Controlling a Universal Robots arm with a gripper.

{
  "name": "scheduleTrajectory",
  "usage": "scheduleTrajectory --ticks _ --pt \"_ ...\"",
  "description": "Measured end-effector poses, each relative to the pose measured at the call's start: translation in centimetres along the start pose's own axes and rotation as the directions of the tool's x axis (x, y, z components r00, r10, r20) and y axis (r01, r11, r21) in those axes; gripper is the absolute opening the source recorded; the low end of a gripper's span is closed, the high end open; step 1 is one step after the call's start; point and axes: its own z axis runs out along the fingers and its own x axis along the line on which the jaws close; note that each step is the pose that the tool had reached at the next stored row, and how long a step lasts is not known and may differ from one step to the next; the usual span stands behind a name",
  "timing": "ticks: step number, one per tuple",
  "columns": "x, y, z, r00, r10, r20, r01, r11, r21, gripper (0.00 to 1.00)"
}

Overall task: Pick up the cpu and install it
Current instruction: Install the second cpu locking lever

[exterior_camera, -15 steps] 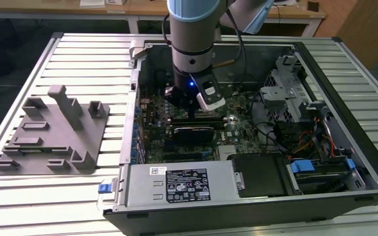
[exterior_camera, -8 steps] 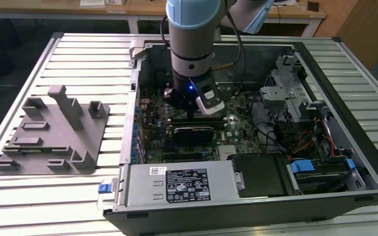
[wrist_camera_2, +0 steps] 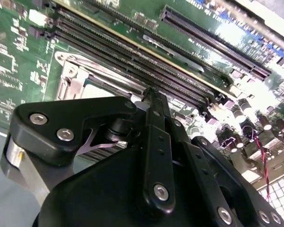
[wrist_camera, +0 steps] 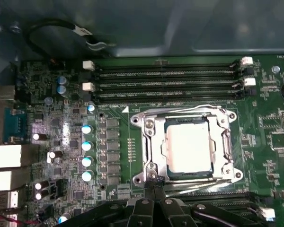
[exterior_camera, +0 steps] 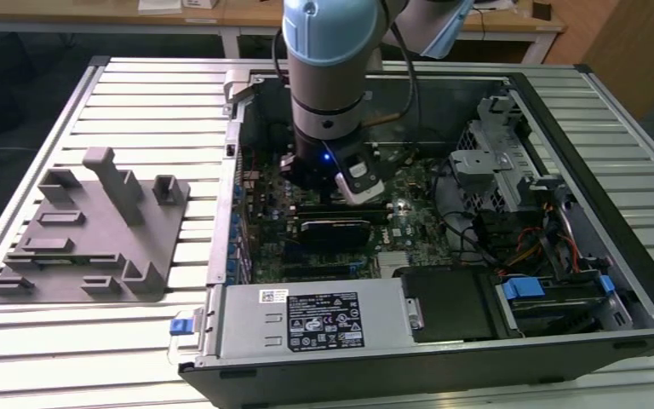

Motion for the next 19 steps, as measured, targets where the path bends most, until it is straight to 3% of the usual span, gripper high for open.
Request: scheduleTrajectory --ticks 3,17,19 --pt "0.08 -0.19 -0.03 1.0000 -0.003 -0.0001 0.003 1.0000 -0.0034 0.11" --pt "0.00 -1.04 -0.18 1.0000 -0.004 -0.0003 0.004 1.0000 -0.0035 0.11" --pt "0.01 -1.16 -0.17 1.0000 -0.003 -0.0004 0.003 1.0000 -0.0083 0.11"
